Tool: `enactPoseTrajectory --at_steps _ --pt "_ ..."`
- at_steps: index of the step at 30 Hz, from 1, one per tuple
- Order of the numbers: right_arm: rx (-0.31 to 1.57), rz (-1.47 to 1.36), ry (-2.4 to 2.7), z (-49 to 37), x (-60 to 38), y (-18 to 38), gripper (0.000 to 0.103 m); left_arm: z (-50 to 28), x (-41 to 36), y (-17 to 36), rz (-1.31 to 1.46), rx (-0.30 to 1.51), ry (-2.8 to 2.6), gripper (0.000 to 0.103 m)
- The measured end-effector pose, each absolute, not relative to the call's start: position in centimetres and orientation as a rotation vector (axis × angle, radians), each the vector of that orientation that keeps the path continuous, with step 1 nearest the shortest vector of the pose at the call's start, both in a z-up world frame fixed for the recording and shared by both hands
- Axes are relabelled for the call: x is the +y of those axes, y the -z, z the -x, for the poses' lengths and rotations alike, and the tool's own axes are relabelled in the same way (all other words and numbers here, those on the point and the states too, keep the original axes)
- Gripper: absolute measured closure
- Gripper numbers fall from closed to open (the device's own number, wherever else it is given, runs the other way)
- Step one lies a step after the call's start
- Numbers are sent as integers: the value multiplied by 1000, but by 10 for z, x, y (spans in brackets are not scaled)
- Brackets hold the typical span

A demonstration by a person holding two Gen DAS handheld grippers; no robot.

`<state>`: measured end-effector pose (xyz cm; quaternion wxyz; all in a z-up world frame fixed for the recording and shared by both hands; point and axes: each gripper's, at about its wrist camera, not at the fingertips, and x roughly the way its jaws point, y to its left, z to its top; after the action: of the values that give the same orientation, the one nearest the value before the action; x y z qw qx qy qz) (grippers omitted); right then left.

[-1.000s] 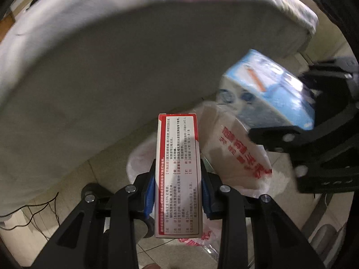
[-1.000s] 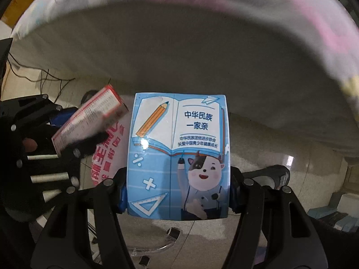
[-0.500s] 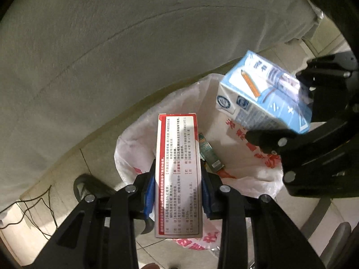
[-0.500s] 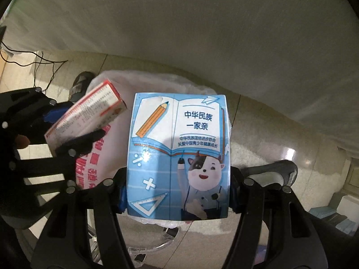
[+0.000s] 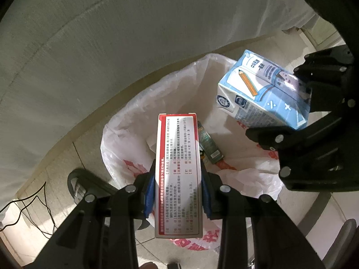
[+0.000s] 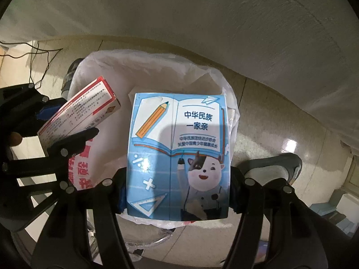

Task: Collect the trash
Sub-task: 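Open the left tool over the bag while the right tool releases the carton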

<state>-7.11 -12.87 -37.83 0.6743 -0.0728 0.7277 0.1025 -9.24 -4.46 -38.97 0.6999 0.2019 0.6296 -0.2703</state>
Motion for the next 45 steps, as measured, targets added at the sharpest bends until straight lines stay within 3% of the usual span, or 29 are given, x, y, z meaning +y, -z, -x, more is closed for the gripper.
enactPoseTrajectory --at_steps 7,9,13,19,27,45 --pt "1666 161 -233 68 -125 386 38 95 -46 393 -461 1428 606 65" --pt "1662 155 -221 66 -126 385 34 94 -44 393 -447 1435 607 47" --pt "1654 143 -219 67 -131 382 29 93 -42 391 -439 1428 598 25" --pt "1646 129 -209 69 -136 375 23 91 -39 384 -419 1403 581 8" --pt "1565 51 -202 68 -150 330 13 87 -40 360 -412 1341 549 8" --pt "1310 -36 -140 76 -184 214 10 84 -46 290 -331 1193 582 8"
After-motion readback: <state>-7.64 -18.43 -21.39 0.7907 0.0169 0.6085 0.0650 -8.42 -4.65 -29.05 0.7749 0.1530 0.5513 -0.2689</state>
